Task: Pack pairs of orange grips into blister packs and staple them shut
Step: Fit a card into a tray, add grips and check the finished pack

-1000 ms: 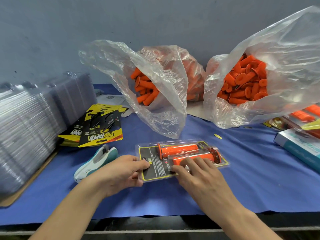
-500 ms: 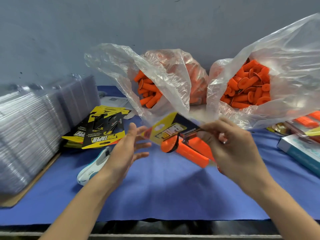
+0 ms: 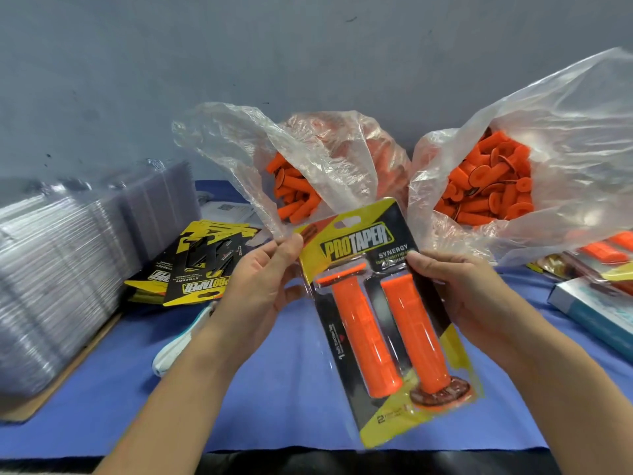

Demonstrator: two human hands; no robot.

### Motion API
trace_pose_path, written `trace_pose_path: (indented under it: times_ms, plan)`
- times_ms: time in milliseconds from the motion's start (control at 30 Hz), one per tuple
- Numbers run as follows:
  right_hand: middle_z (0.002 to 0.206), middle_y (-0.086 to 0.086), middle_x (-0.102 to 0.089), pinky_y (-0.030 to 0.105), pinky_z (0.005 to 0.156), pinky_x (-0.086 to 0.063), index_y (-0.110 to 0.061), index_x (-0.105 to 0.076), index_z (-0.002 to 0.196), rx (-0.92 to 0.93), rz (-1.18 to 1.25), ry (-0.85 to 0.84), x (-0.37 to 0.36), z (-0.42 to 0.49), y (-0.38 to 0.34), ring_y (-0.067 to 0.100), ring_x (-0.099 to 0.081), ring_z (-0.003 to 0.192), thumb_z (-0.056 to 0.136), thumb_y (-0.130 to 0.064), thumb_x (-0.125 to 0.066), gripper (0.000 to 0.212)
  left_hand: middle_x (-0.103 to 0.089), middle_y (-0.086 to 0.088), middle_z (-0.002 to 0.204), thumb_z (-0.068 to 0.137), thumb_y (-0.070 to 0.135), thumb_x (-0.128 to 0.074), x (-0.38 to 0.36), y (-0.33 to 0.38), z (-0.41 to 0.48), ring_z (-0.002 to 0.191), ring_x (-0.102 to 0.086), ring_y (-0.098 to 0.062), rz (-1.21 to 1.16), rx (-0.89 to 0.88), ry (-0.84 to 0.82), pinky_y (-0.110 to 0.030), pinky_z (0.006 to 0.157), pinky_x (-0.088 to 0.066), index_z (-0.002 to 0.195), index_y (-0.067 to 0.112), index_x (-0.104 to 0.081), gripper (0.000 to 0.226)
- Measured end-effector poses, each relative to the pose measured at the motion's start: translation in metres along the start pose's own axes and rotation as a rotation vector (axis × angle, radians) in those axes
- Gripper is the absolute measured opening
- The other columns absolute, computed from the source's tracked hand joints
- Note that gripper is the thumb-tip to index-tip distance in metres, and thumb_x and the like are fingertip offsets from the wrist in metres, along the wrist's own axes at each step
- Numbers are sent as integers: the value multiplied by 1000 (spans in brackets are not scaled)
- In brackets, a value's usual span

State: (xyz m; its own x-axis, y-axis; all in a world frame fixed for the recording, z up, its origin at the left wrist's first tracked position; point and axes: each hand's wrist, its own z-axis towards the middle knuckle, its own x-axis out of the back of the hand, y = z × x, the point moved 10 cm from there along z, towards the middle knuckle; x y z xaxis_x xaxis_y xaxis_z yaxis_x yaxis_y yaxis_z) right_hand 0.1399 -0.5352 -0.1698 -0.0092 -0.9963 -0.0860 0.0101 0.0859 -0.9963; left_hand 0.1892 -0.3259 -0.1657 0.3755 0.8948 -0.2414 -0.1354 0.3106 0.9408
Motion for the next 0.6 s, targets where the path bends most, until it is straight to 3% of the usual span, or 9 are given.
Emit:
trace_pose_path:
  times_ms: [133, 267, 400, 500, 600]
  plan:
    - [99, 10, -75, 29, 68, -58, -15, -79, 98, -98, 21, -53, 0, -2, 18, 16, -70, 82, 79, -31, -66, 28, -76, -9, 99, 88, 39, -59, 1, -11, 1, 84, -72, -15, 41, 38, 18, -29, 64, -58, 93, 27, -78, 23]
    - [118, 19, -69, 47, 94, -52, -16, -74, 112, -190, 22, -116, -1, -3, 31, 36, -65, 109, 87, -37, -60, 36, -72, -15, 112, 91, 40, -57, 2, -19, 2, 93, -68, -21, -35, 107, -6, -35, 73, -60, 106, 18, -76, 33]
    - [119, 17, -69, 49, 100, -48, -17, -74, 114, -190, 20, -156, -5, -3, 33, 31, -66, 110, 86, -44, -58, 42, -70, -12, 120, 93, 43, -51, 4, -25, 3, 102, -70, -21, -124, 175, 1, -35, 76, -59, 112, 20, -74, 37]
    - [112, 12, -72, 44, 91, -54, -20, -77, 105, -171, 28, -146, -5, -2, 32, 24, -70, 99, 86, -46, -55, 39, -65, -11, 131, 98, 42, -44, 2, -27, 3, 119, -63, -25, -229, 213, -37, -45, 97, -53, 123, 23, -69, 40]
    - [110, 14, -72, 39, 81, -58, -17, -77, 105, -129, 69, -135, -4, -3, 27, 25, -68, 95, 86, -44, -56, 39, -63, -11, 133, 104, 38, -36, -2, -29, 3, 124, -59, -28, -311, 240, -55, -48, 102, -49, 128, 22, -66, 41]
